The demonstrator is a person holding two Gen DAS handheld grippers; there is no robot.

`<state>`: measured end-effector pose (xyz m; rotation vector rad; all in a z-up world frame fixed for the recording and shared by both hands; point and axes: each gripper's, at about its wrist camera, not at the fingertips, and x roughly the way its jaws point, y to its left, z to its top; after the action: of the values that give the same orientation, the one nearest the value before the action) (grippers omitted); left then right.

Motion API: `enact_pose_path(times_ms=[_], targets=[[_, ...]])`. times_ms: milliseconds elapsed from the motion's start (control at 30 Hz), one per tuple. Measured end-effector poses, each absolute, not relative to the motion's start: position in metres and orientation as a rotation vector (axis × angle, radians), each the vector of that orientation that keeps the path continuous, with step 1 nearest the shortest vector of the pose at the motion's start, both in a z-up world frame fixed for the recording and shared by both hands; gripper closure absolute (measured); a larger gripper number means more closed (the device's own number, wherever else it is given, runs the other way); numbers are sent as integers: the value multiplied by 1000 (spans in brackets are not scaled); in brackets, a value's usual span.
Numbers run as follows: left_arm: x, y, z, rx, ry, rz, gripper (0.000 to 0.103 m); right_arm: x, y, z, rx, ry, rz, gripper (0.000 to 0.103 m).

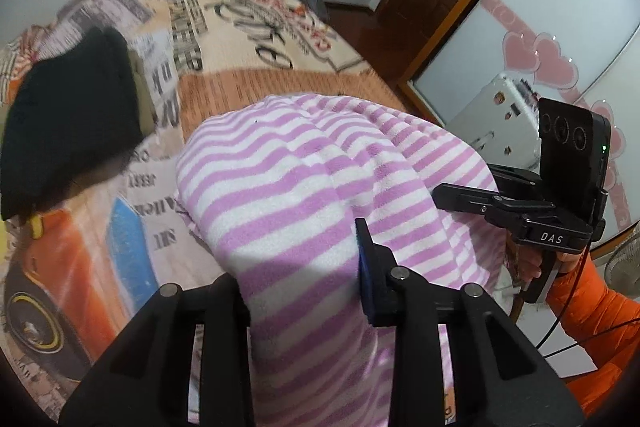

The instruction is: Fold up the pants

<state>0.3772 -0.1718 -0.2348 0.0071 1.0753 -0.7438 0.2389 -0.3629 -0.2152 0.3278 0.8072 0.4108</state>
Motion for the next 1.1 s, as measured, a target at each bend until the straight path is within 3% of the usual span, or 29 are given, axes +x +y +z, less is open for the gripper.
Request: enact_pose_path(times_ms=[633, 867, 1100], targets=[[410, -54, -116, -29, 766, -599, 72, 315, -270, -109, 150, 581, 475, 76], [471, -12, -113, 3, 744, -529, 72, 381, -236, -108, 138, 558, 500, 76], [550, 24, -145, 8, 780, -491, 72, 454, -210, -136, 151, 583, 498, 76]])
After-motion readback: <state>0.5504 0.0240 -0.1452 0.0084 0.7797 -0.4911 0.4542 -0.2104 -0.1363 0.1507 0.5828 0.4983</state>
